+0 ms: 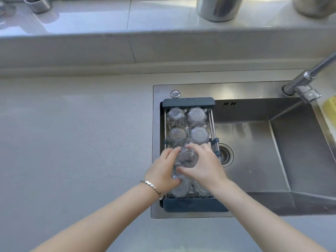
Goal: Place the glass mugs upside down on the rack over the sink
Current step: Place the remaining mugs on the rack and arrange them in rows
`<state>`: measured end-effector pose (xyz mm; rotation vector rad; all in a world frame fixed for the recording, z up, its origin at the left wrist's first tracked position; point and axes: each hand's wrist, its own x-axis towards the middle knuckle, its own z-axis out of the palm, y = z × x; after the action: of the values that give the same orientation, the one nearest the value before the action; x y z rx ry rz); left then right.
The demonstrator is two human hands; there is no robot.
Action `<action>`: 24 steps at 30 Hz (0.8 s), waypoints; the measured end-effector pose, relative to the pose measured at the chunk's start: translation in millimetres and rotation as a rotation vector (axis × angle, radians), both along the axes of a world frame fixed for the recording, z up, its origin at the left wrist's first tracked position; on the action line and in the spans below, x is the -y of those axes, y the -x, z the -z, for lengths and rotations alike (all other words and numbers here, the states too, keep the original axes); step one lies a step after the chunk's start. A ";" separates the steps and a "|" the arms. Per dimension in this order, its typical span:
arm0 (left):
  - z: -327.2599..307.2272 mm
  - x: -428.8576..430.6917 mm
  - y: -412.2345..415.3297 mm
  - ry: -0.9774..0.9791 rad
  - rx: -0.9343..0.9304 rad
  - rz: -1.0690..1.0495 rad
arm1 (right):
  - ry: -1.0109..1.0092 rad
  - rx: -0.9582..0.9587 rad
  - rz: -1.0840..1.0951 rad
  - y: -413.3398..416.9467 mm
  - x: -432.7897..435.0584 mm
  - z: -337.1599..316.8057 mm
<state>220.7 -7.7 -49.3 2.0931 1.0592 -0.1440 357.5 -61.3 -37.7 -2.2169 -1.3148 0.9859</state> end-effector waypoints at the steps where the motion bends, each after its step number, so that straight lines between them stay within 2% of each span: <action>1: 2.9 0.9 -3.3 -0.023 0.001 0.021 | 0.005 -0.058 0.095 0.3 3.7 -0.2; 5: 15.8 0.8 -14.6 -0.035 -0.019 0.029 | 0.031 -0.210 0.227 4.0 13.5 6.1; 10: 24.8 -3.0 -20.9 -0.080 -0.109 0.024 | 0.113 -0.316 0.179 11.3 18.2 17.7; 12: 24.4 -7.2 -23.0 -0.095 -0.143 0.009 | 0.081 -0.316 0.153 1.0 16.3 17.0; 16: 24.0 -14.2 -29.3 -0.093 -0.265 0.014 | 0.019 0.011 0.098 -33.7 19.1 18.4; 18: 25.9 -14.7 -35.4 -0.097 -0.318 0.031 | 0.142 0.136 0.022 -49.3 19.9 22.0; 21: 33.2 -12.3 -43.0 -0.130 -0.411 0.062 | 0.355 0.181 -0.089 -55.3 15.7 26.6; 24: 38.2 -13.4 -44.8 -0.158 -0.461 0.011 | 0.403 0.314 -0.092 -44.0 7.8 33.8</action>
<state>265.6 5.7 -87.5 2.2664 1.3634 -0.5883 401.5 -69.2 -71.5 -2.7273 -1.4645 1.0420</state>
